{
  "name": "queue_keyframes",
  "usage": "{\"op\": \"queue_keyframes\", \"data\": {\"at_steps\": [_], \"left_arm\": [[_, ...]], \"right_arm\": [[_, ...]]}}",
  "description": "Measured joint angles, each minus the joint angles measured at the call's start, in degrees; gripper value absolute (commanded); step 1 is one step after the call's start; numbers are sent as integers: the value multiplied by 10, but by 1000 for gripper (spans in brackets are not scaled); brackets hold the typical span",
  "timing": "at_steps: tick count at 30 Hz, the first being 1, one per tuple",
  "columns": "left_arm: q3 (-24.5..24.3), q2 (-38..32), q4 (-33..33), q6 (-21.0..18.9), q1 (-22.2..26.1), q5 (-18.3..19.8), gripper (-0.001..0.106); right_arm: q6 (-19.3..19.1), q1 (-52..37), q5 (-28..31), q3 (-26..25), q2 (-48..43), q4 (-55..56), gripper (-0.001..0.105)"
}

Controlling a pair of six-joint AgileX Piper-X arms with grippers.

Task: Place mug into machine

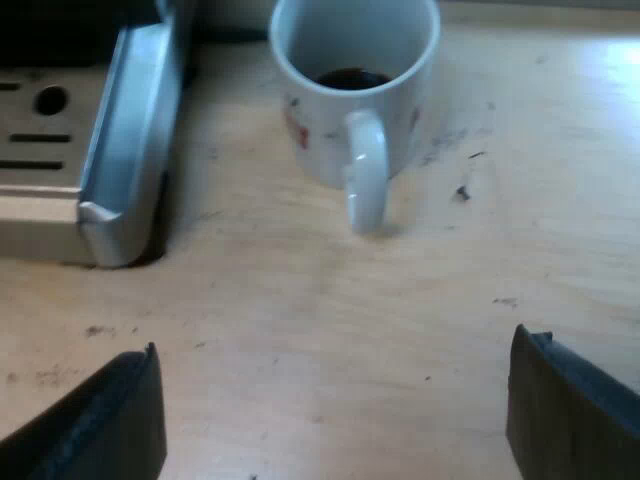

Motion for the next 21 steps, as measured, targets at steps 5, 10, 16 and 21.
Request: {"op": "queue_keyframes", "data": {"at_steps": [5,10,16,21], "left_arm": [[0,0,-5,0,0,0,82],[0,0,-10,0,0,1,82],[0,0,-12,0,0,0,82],[0,0,-12,0,0,0,82]], "right_arm": [[0,0,9,47,34,-101,71],[0,0,8,113,80,-210,71],[0,0,29,178,142,-345,71],[0,0,54,228,223,-496,71]]}}
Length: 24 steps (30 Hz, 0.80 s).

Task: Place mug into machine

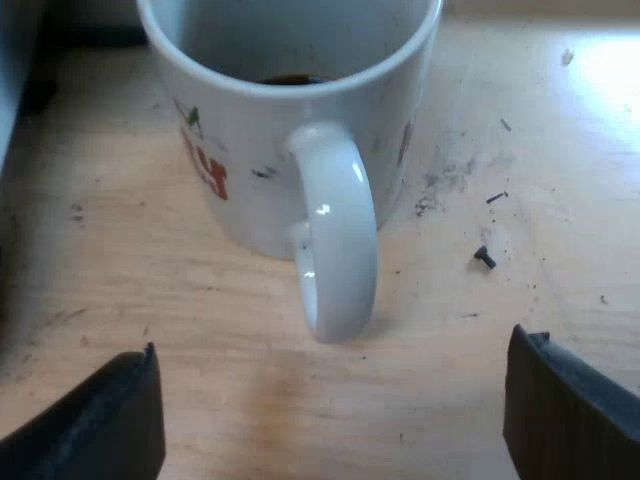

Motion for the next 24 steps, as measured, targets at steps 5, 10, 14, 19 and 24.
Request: {"op": "queue_keyframes", "data": {"at_steps": [5,10,14,19,24], "left_arm": [[0,0,0,0,0,0,82],[0,0,0,0,0,0,82],[0,0,0,0,0,0,82],[0,0,0,0,0,0,82],[0,0,0,0,0,0,82]], "right_arm": [[0,0,1,12,73,-122,71],[6,0,1,11,161,-241,71],[14,0,1,11,218,-275,71],[15,0,1,11,250,-296,71],[15,0,1,11,295,-371,71]]}}
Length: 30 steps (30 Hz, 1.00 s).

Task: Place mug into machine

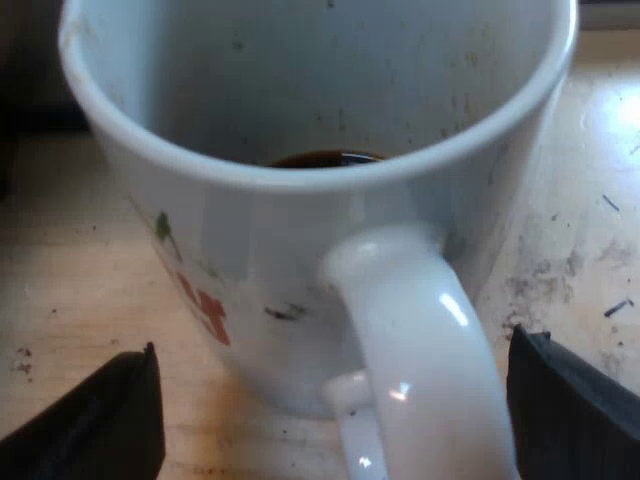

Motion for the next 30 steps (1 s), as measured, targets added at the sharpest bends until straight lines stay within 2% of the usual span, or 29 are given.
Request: {"op": "queue_keyframes", "data": {"at_steps": [5,7,9,10,12,13,19,21,25,27,30], "left_arm": [[0,0,0,0,0,0,82],[0,0,0,0,0,0,82],[0,0,0,0,0,0,82],[0,0,0,0,0,0,82],[0,0,0,0,0,0,82],[0,0,0,0,0,0,82],[0,0,0,0,0,0,82],[0,0,0,0,0,0,82],[0,0,0,0,0,-9,82],[8,0,-2,0,0,-45,82],[16,1,-1,0,0,-80,82]], "right_arm": [[0,0,0,-15,13,-9,71],[0,0,0,-20,15,-9,66],[0,0,2,-22,15,-7,46],[0,0,2,-22,15,-5,41],[-9,0,2,-22,15,-1,10],[-13,0,1,-22,15,1,2],[-57,0,3,-22,-14,61,0],[-78,0,3,-22,-47,111,0],[-88,0,8,-21,-120,203,0],[-90,0,8,-17,-185,263,0],[-90,0,4,-16,-240,292,0]]}}
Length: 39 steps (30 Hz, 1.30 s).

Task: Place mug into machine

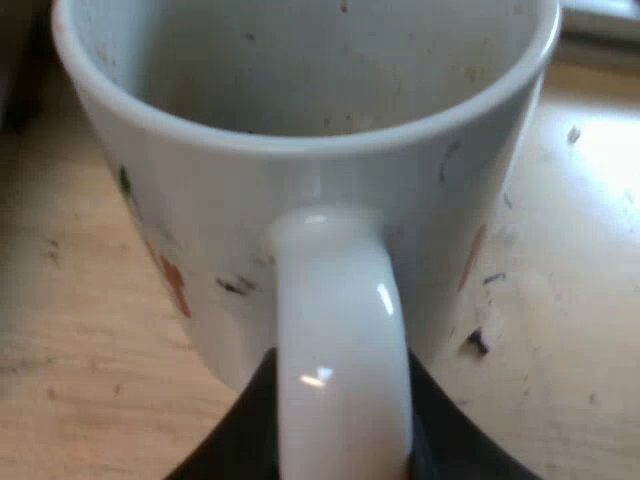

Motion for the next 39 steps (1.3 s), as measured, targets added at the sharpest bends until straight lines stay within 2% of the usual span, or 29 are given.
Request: {"op": "queue_keyframes", "data": {"at_steps": [2,3,4,6,7,9,14,18,21,25,34,35,39], "left_arm": [[1,0,0,0,0,-6,82],[5,0,0,13,0,-41,82],[5,0,0,18,0,-51,82],[5,0,-2,38,0,-74,82],[5,0,-2,39,0,-74,82],[6,0,-7,54,0,-78,82],[16,0,-28,56,0,-79,82],[77,0,-137,56,0,-84,82],[98,1,-192,59,0,-86,82],[104,1,-202,59,0,-115,82],[110,1,-202,55,0,-120,82],[110,1,-202,55,0,-120,82],[110,1,-202,55,0,-120,82]], "right_arm": [[0,0,-3,0,-15,10,0],[-2,0,-10,-2,-54,42,0],[-1,0,-20,-8,-132,115,0],[-1,0,-36,-29,-200,190,0],[-1,0,-36,-29,-206,190,0],[-1,0,-53,-57,-265,261,0],[-1,0,-96,-85,-324,364,0],[3,0,-128,-96,-337,407,0],[5,0,-143,-96,-340,421,0],[6,1,-168,-96,-341,431,0],[7,72,-169,-96,-341,431,0],[9,138,-144,-96,-341,431,0],[50,213,-91,-76,-319,379,0]]}}
